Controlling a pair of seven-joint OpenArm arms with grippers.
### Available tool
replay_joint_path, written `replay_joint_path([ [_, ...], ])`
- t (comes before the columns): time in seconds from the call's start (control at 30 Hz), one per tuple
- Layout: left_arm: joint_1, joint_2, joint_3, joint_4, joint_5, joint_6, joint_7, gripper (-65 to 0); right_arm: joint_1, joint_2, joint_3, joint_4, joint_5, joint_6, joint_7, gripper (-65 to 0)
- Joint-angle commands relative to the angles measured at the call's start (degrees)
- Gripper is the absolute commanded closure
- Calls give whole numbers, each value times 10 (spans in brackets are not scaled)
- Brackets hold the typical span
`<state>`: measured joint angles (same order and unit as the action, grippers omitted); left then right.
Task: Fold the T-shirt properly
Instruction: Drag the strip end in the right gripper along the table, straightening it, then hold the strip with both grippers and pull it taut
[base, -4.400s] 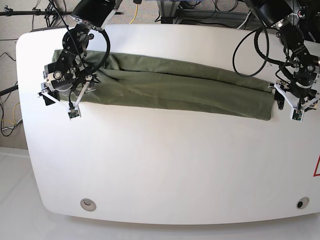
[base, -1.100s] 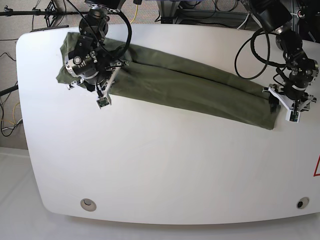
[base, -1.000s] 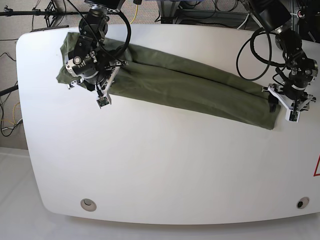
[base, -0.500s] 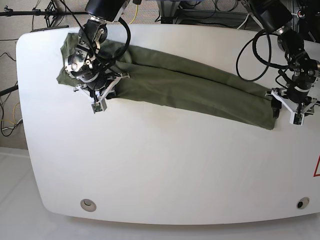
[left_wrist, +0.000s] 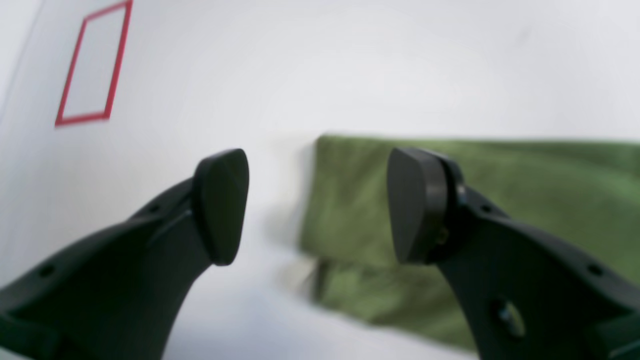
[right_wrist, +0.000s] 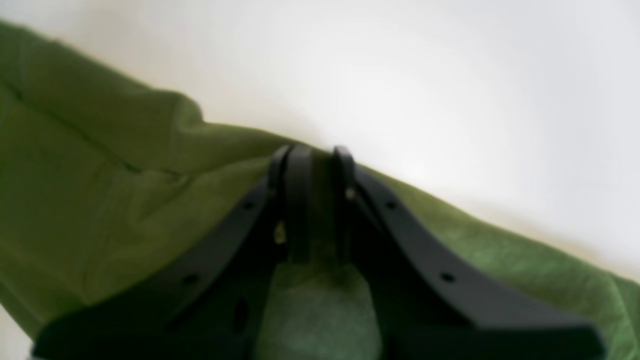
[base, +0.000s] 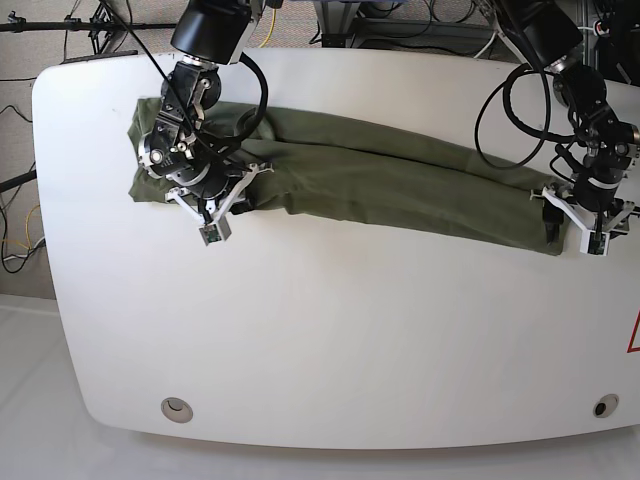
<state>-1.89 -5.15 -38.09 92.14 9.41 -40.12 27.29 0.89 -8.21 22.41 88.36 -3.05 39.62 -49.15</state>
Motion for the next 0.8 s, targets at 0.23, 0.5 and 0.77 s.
replay_joint_path([
  [0.23,-19,0,1,-44,10,1,-16,-402,-54,-8,-96,134,-25,4,-60,-73],
  [0.5,-59,-33,5,-194,12,1,-30,-402,-61,-8,-79,182,-23,4,-93,-73],
  [0.77,-50,-27,3,-170,10,1,-36,-402,-58,-8,-55,189,-32,4,-81,-77],
])
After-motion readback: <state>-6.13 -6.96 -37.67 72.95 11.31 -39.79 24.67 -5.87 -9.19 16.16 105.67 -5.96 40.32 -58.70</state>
